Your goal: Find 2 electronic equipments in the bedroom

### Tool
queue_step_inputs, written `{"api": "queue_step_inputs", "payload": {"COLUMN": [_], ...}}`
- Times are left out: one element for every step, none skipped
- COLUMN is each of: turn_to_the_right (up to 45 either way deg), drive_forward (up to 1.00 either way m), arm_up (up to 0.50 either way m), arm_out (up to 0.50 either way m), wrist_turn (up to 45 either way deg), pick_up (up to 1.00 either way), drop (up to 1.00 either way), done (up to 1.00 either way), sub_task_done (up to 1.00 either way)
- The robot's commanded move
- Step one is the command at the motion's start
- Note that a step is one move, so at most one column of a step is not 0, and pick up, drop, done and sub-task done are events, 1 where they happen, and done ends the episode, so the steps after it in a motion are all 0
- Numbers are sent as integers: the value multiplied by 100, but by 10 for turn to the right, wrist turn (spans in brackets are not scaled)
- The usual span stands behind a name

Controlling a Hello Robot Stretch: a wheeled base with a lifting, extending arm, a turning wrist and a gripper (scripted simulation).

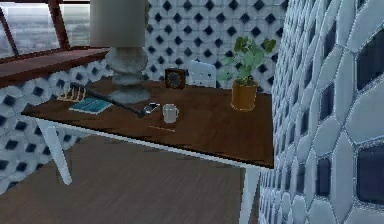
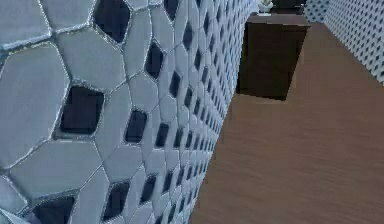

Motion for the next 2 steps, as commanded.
{"api": "queue_step_inputs", "payload": {"turn_to_the_right": [30,-210], "drive_forward": [0,0], "arm_up": [0,0], "arm_out": [0,0], "wrist_turn": [0,0], "pick_up": [0,0], "drop": [0,0], "done": [0,0], "sub_task_done": [0,0]}}
